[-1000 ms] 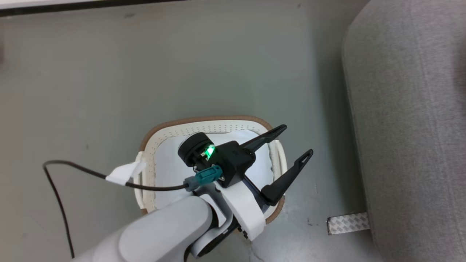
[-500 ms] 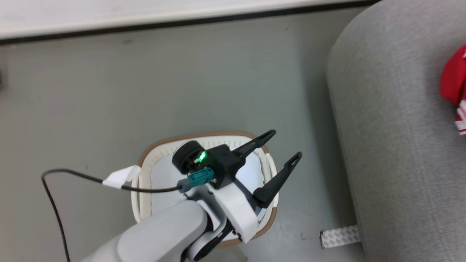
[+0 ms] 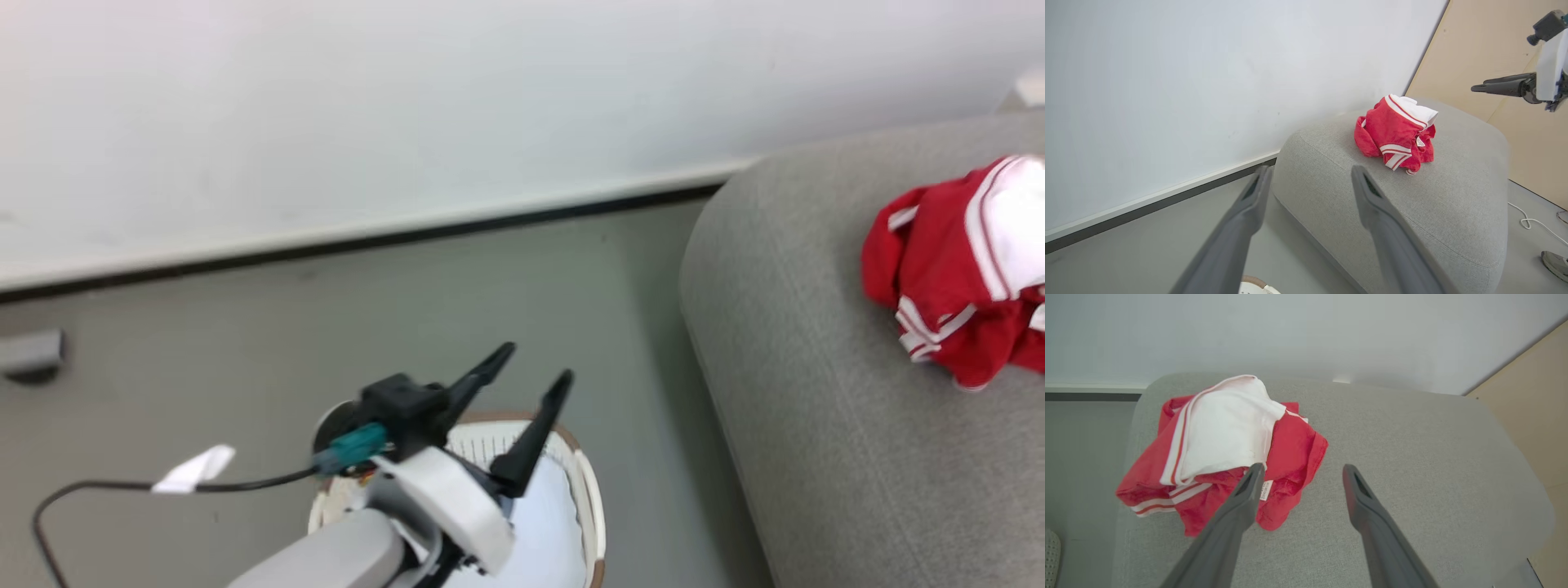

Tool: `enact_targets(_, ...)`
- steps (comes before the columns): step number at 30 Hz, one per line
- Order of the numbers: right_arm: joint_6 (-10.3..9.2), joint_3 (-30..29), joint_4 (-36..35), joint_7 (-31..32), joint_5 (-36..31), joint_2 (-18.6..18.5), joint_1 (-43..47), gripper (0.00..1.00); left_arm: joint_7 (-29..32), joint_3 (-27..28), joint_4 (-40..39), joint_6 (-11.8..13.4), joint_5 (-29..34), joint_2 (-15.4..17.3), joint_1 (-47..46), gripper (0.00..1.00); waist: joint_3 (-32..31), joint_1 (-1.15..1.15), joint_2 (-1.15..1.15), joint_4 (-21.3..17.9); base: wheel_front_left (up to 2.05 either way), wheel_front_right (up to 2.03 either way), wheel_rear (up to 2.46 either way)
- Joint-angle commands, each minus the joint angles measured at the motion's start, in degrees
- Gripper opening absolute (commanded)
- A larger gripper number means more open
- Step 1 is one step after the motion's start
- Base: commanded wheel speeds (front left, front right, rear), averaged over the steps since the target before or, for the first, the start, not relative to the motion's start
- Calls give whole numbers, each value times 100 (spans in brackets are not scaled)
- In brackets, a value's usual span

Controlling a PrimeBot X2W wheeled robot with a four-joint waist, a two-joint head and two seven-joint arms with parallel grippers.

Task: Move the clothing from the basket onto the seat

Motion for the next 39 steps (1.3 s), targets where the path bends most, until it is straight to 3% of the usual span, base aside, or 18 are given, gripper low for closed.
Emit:
enact_targets(1,-13,37,-141,-61,115,-24,150,100,-67,93,-47,70,-98,90,149,100,-447,1,0,32,0,0,0)
enact_targets(4,-13,31,-607,-224,316,-54,215,100,-120,369,-172,252,-190,297,366,100,-726,1,0,108,0,0,0)
enact_targets(9,-13,-78,-1290,-654,515,239,445,100,-178,924,-457,511,-399,650,713,100,-994,1,0,288,0,0,0)
enact_targets(13,-13,-481,-1752,-1041,804,689,746,100,-209,1316,-595,792,-343,946,1047,100,-1101,1,0,442,0,0,0)
enact_targets(17,-13,-933,-2227,-1426,676,1152,1195,100,-203,1626,-659,1078,-288,1132,1448,100,-1145,1,0,571,0,0,0)
enact_targets(21,-13,-1456,-2725,-1897,305,1770,1832,100,-206,2237,-769,1243,-157,1080,1897,100,-1130,1,0,675,0,0,0)
enact_targets(26,-12,-1834,-3170,-2500,-231,2645,2792,100,-205,2977,-766,1029,257,742,2529,100,-1111,1,0,798,0,0,0)
enact_targets(31,-12,-1749,-3315,-3014,-567,3273,3534,100,-206,3632,-637,716,710,272,3166,100,-1122,1,0,829,0,0,0)
enact_targets(39,-13,-1162,-3125,-3661,-738,3659,4097,100,-206,4422,-389,25,1511,-388,3813,100,-1106,1,0,823,0,0,0)
